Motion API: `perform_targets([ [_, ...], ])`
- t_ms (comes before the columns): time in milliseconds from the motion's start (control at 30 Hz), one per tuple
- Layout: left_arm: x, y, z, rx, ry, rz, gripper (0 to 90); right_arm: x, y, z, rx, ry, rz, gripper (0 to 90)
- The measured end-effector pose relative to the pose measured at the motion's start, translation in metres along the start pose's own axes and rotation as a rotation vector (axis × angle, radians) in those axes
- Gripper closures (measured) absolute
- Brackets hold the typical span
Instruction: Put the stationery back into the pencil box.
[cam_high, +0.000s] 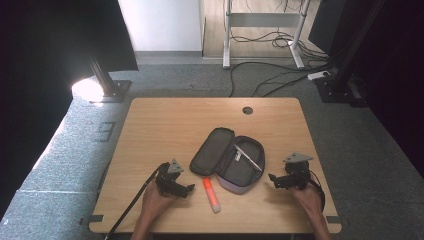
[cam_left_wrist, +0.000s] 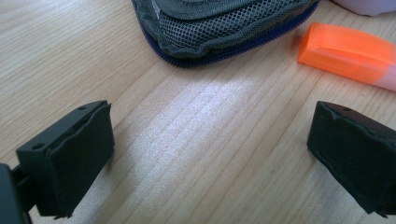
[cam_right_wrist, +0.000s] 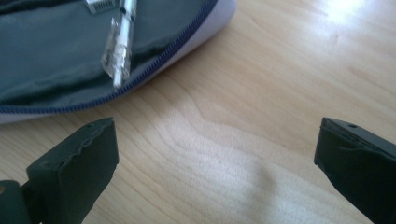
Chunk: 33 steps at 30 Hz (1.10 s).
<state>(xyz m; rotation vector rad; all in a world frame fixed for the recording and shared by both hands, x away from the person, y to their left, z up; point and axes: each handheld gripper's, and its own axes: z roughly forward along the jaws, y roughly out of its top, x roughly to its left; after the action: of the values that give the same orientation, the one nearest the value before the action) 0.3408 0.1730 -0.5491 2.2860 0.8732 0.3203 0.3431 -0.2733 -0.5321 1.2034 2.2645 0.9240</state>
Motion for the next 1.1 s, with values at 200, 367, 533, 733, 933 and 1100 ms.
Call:
perform_targets([
  [200,0.0,0.0,0.0,-0.003,-0.002,0.0,0.7,0.0,-0.008,0.004,0.01,0.002,0.011,0.4],
  [367,-0.001,-0.001,-0.001,-0.005,-0.002,0.0,1.7,-0.001,-0.013,0.007,0.025,0.001,0.015,0.9],
  [533,-0.004,0.0,-0.002,-0.006,0.008,-0.008,3.9,-0.002,-0.017,0.011,0.037,-0.003,0.017,0.4],
  [733,-0.01,0.001,-0.002,-0.002,0.0,-0.018,3.5,-0.006,-0.022,0.012,0.017,0.028,0.058,0.0],
  [933,-0.019,0.006,-0.008,-0.034,-0.016,-0.021,3.2,-0.007,-0.024,0.013,0.003,0.026,0.058,0.0],
  [1100,-0.03,0.013,-0.011,-0.047,-0.02,-0.009,0.8,-0.007,-0.024,0.013,0.003,0.026,0.059,0.0],
])
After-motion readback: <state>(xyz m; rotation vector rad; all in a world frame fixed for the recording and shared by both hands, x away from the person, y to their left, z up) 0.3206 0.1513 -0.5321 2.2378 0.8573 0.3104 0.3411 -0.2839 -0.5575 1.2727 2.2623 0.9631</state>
